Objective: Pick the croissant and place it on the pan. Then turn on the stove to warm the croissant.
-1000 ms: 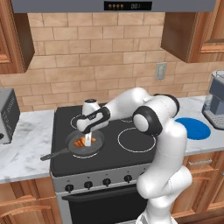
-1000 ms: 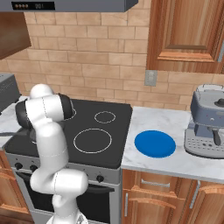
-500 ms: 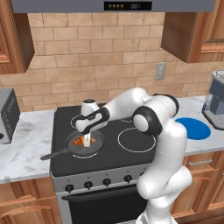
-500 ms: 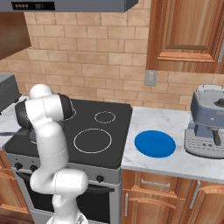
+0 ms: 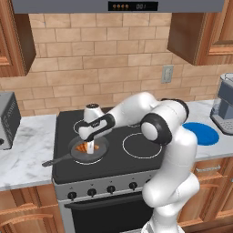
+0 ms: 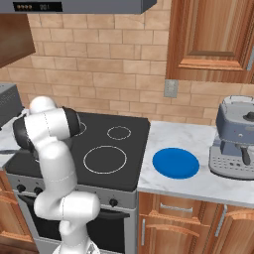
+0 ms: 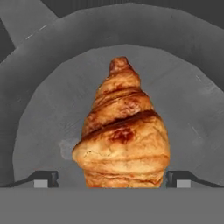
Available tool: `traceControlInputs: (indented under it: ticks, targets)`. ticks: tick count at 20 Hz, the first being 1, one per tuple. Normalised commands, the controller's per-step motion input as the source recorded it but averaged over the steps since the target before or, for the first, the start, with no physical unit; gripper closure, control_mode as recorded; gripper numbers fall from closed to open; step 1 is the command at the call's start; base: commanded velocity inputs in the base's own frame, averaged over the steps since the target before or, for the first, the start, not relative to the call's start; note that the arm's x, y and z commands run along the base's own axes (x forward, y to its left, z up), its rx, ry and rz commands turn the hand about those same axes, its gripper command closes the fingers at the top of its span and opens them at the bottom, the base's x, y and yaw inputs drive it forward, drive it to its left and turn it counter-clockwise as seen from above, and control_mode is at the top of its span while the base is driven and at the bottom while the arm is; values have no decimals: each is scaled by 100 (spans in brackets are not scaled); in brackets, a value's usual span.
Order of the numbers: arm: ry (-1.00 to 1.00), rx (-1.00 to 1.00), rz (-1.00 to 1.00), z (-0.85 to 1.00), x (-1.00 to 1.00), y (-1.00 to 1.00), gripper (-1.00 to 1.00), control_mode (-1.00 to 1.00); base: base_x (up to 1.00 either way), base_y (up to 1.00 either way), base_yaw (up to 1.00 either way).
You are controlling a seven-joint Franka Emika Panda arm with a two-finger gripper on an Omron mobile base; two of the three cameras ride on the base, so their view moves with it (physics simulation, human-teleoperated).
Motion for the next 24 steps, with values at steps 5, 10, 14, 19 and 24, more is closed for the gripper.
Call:
traceControlInputs:
  ticks: [5,10,14,19,24]
  targets:
    - [0,0,0,55,-30,0,-100,-100,0,0,0]
    - [-5,0,0,64,-25,0,-100,-100,0,0,0]
    - [-15,0,0,41,-36,0,-100,-100,0,0,0]
    - [-22,0,0,34,-52,0,-100,-100,0,0,0]
    - [-30,0,0,15,-62,-2,-100,-100,0,0,0]
